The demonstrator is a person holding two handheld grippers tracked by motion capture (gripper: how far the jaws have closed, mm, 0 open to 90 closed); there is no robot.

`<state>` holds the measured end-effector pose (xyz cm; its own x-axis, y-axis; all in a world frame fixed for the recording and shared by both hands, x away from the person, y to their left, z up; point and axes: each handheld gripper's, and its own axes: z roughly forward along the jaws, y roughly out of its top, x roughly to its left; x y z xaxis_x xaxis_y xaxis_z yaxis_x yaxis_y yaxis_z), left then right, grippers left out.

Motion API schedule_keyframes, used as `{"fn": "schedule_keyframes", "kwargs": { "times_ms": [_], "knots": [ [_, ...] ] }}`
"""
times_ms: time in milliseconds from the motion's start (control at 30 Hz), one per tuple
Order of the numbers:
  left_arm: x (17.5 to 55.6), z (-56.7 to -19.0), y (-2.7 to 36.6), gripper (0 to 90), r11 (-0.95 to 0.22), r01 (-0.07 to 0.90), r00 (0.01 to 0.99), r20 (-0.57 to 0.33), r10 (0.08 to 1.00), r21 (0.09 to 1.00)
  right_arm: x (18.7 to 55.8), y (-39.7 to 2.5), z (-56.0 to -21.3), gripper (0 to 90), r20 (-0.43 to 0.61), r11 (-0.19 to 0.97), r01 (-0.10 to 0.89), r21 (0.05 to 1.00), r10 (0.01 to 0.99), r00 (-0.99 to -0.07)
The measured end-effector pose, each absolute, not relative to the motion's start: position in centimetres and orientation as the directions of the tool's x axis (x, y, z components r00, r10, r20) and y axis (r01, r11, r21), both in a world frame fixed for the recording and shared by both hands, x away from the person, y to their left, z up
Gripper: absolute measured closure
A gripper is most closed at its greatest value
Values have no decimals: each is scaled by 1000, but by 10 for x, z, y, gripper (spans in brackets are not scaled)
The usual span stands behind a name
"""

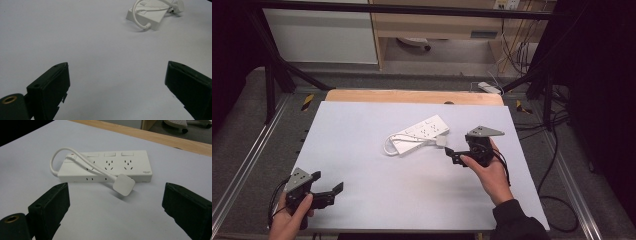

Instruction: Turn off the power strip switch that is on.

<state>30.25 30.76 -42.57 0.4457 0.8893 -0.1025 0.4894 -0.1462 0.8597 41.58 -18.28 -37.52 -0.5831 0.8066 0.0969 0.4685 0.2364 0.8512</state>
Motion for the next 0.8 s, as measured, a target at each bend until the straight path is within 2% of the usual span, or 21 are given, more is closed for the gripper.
{"fn": "schedule_keyframes", "kwargs": {
  "times_ms": [233,333,800],
  "knots": [
    [302,-426,307,60,-149,488,448,-100,888,860,424,-180,-369,95,96,220,456,862,814,-573],
    [302,-425,307,60,-150,488,449,-100,888,860,428,-178,-365,128,91,218,451,866,816,-570],
    [302,-426,307,60,-152,492,452,-102,886,857,443,-160,-362,408,54,230,400,887,809,-586]
  ]
}}
